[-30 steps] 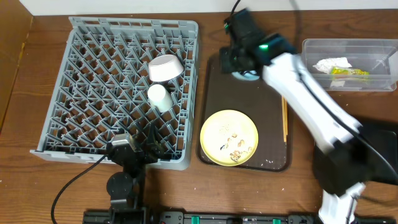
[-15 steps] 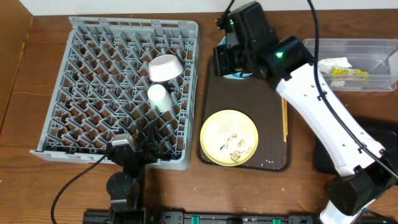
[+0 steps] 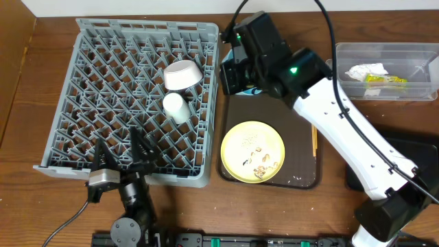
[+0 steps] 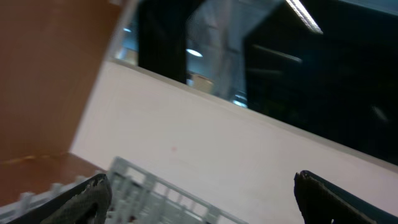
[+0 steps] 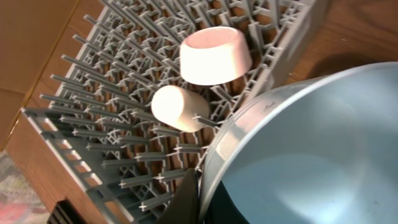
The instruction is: Sort waste into correct bins and load items into the dishwasher
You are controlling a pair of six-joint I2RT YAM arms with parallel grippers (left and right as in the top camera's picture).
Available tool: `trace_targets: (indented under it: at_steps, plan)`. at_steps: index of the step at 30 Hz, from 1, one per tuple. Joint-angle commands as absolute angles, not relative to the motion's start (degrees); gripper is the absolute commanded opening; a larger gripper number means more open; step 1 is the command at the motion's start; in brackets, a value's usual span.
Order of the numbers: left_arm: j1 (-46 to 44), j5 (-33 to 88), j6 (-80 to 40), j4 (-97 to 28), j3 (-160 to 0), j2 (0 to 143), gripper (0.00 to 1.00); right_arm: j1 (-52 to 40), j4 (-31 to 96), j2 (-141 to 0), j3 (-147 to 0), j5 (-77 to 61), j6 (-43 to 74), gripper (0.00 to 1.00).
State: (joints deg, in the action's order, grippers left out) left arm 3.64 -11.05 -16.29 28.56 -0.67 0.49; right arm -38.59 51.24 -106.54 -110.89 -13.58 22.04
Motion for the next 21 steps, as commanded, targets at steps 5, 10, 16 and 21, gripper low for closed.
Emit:
trace_targets:
  at_steps: [5,10,16,21]
  plan:
    - [5.7,-22.8,-11.2,29.0,-4.0,0.2,0.95,-41.4,49.0,-106.8,-110.9,-19.7,21.3,0.01]
    - [8.2,-32.8,2.2,29.5,-6.8,0.2,0.95,-43.2,45.4,-107.0,-110.9,-26.3,21.4,0.01]
    - [10.2,-52.3,20.3,38.6,-7.3,0.2,0.95,-45.3,39.0,-108.9,-110.8,-32.2,25.4,0.01]
    - [10.3,-65.8,21.4,39.3,-7.3,0.2,0.95,-46.6,33.0,-111.4,-110.8,-36.8,29.0,0.01]
